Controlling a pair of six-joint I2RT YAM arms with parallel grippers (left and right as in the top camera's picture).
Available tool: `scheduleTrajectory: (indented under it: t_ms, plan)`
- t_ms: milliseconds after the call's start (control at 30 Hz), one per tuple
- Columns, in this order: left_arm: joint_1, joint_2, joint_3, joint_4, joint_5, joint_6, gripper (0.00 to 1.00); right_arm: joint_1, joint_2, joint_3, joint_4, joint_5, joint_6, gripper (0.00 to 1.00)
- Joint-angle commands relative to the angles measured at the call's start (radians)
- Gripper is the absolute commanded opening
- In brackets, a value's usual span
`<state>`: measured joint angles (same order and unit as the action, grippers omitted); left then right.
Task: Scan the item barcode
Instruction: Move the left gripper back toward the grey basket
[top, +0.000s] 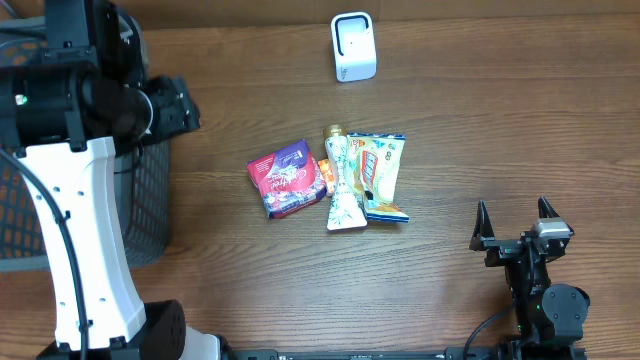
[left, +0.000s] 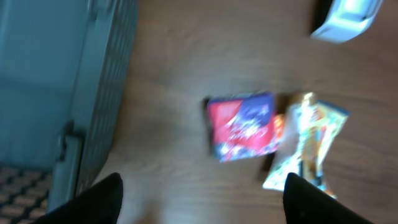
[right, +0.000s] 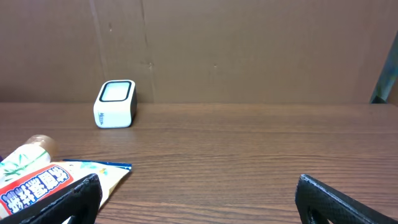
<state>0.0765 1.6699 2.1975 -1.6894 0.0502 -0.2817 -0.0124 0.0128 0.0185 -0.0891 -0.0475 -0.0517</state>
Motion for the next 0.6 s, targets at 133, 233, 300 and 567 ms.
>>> scheduleTrajectory:
  t_ms: [133, 233, 300, 567]
  plan:
    - [0.017, -0.013, -0.19, 0.0, -0.08, 0.011, 0.13, 0.004, -0.01, -0.01, 0.007, 0.002, 0.002, 1.0]
    - [0.017, -0.013, -0.234, -0.001, -0.159, -0.055, 0.04, 0.004, -0.01, -0.01, 0.007, 0.002, 0.002, 1.0]
    - [0.017, -0.013, -0.246, 0.0, -0.18, -0.059, 0.04, 0.004, -0.01, -0.01, 0.007, 0.002, 0.002, 1.0]
    - [0.024, -0.013, -0.28, 0.0, -0.249, -0.066, 0.04, 0.004, -0.01, -0.01, 0.007, 0.002, 0.002, 1.0]
